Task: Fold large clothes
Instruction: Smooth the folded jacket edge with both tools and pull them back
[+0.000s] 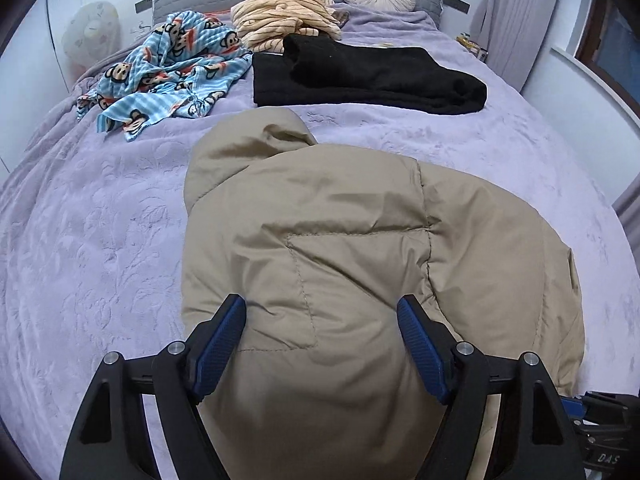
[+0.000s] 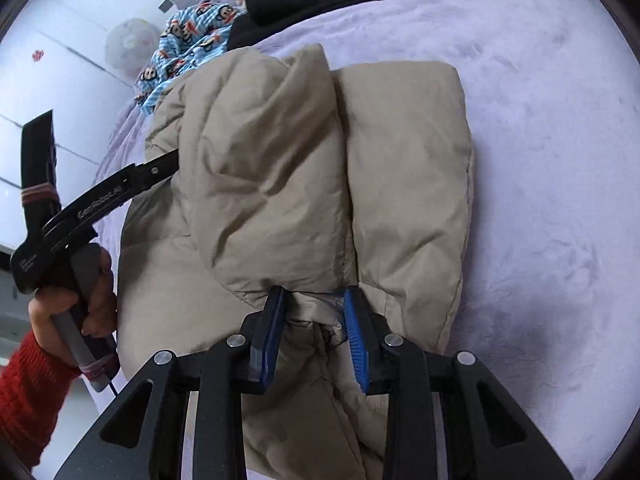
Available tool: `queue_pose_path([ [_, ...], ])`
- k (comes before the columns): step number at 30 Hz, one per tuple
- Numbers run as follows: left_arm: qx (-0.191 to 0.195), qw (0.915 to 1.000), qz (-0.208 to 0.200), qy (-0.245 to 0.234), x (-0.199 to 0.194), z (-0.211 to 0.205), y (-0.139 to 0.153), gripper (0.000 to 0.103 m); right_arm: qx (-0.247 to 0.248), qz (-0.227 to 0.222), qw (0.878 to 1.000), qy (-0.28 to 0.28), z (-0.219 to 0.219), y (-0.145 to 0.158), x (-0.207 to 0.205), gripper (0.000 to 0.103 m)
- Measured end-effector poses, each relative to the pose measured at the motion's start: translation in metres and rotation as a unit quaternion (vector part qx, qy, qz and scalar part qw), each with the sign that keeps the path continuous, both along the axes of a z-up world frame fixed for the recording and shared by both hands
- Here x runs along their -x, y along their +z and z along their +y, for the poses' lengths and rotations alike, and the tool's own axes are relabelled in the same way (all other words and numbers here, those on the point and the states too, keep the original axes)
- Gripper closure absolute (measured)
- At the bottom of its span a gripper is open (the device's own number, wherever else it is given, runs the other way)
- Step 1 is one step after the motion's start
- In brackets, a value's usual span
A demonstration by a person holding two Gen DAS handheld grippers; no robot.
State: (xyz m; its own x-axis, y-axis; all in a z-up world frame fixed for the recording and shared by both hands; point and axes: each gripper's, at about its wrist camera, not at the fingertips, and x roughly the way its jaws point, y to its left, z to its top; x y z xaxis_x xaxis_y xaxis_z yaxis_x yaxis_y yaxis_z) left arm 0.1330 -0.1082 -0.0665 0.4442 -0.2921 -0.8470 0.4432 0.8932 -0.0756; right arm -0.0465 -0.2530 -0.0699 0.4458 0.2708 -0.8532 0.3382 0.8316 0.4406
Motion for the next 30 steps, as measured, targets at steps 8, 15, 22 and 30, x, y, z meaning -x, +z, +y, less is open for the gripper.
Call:
queue_pose_path([
  [8, -0.015, 0.9993, 0.026, 0.022, 0.006, 0.01, 0.016, 0.025, 0.006, 0.011, 1.0, -0.006, -0.007, 0.0, 0.003, 0.072],
  [15, -0.028, 0.9977, 0.048, 0.04, 0.029, 0.034, 0.034, 0.025, 0.023, 0.011, 1.0, -0.016, -0.001, 0.034, 0.015, 0.072],
  [22, -0.046, 0.996, 0.067, 0.036, 0.069, 0.061, 0.034, 0.025, 0.041, 0.008, 0.999, -0.017, 0.006, 0.052, 0.037, 0.072],
  [30, -0.045, 0.9897, 0.125, 0.052, 0.105, 0.089, 0.014, 0.02, 0.028, 0.041, 0.998, -0.033, 0.013, 0.028, 0.07, 0.07],
])
